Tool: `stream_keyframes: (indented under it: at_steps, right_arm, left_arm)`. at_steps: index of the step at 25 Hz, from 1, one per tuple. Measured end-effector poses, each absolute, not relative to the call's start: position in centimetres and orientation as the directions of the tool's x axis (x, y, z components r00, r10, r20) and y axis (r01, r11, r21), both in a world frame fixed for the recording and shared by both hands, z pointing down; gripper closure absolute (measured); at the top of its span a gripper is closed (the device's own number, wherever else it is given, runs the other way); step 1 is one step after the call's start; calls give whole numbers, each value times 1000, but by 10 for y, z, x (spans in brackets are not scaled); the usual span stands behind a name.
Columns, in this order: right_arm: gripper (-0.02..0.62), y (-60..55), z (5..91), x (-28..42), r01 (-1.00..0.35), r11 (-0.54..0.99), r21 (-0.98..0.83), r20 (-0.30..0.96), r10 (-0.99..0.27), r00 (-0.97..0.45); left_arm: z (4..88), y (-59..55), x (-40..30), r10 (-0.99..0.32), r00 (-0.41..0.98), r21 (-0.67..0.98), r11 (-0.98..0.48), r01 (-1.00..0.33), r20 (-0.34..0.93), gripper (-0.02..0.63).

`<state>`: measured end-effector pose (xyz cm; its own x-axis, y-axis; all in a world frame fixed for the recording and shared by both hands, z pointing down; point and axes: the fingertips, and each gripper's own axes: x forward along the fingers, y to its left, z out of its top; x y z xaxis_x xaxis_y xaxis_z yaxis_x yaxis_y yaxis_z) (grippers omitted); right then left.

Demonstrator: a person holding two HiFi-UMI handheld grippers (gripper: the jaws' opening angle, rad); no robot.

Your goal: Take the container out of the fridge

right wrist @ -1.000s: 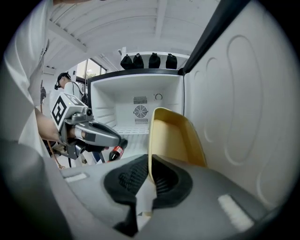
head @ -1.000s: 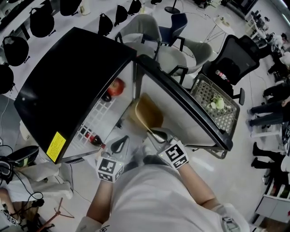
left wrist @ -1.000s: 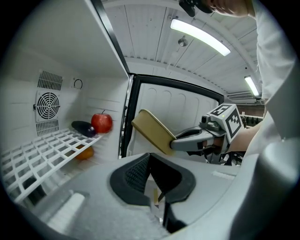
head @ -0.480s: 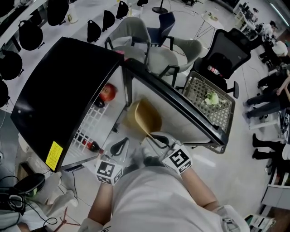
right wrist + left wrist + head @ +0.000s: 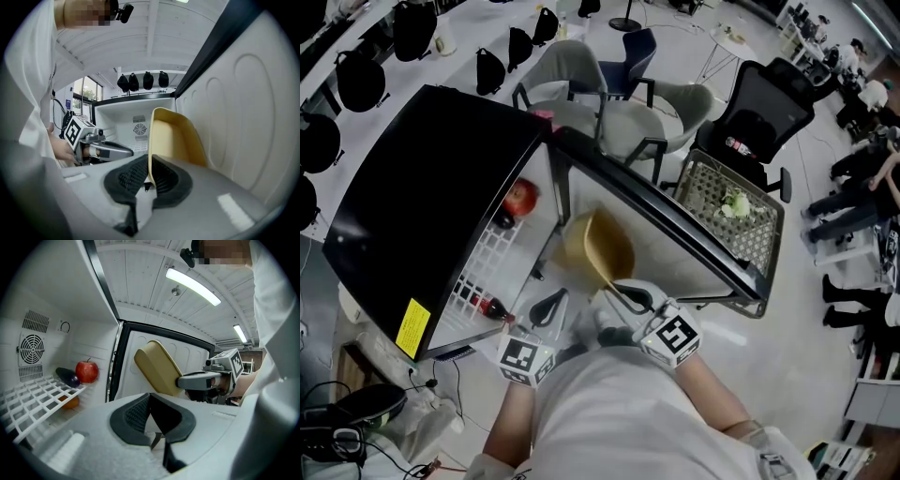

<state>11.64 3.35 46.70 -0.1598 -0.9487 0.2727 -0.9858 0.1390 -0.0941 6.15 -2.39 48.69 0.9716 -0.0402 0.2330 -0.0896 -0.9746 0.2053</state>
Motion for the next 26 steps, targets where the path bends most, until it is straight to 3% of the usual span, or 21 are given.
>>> stream_keyframes:
  at_steps: [26]
  right_arm:
    - [574,26,468,113,-975,181,-128,251,-945,-208]
  left_arm:
    - [489,-29,61,-70,968,211,-970,-122,239,597]
